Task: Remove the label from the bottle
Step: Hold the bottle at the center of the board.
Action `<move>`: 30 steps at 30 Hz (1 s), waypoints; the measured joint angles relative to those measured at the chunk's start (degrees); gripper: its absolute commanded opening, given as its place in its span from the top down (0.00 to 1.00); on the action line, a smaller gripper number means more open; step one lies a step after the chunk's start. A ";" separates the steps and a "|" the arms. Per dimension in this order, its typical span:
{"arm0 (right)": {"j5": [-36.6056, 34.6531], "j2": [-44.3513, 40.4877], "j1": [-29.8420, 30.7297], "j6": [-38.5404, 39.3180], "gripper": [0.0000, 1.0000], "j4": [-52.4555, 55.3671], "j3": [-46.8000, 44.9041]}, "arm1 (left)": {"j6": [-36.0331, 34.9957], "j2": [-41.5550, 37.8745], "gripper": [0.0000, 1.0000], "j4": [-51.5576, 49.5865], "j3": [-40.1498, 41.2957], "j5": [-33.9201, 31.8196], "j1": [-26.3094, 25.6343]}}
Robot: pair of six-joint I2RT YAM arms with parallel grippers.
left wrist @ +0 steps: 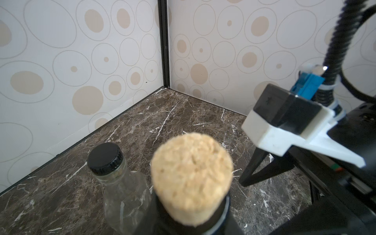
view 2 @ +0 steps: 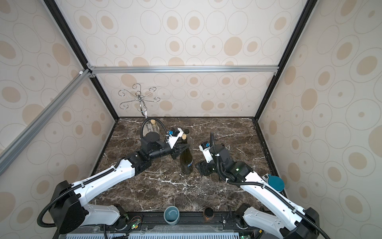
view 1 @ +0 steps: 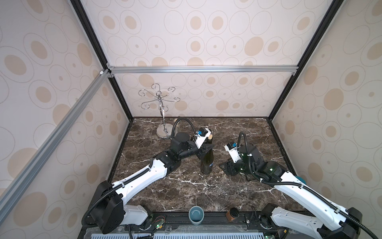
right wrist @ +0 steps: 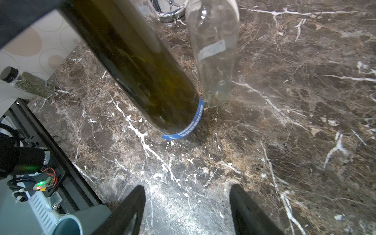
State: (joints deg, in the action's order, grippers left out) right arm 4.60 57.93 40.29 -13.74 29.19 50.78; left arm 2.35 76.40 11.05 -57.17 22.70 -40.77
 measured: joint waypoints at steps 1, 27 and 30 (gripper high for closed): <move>-0.39 0.22 0.68 -0.24 0.33 -0.48 -0.02 | 0.26 0.00 0.83 -0.63 -0.35 -0.50 0.00; -7.06 11.43 7.76 -6.47 0.47 -11.69 -1.53 | 10.03 0.55 0.93 -16.74 -8.83 -17.92 -4.04; -7.58 12.48 7.76 -6.80 0.49 -12.15 -1.53 | 10.08 0.96 0.93 -16.72 -9.16 -17.94 -4.11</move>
State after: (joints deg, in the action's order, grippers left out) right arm -2.98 70.41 48.05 -20.53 17.04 49.25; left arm 12.43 77.36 -5.67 -66.32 4.75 -44.88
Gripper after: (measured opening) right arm 0.524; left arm 0.308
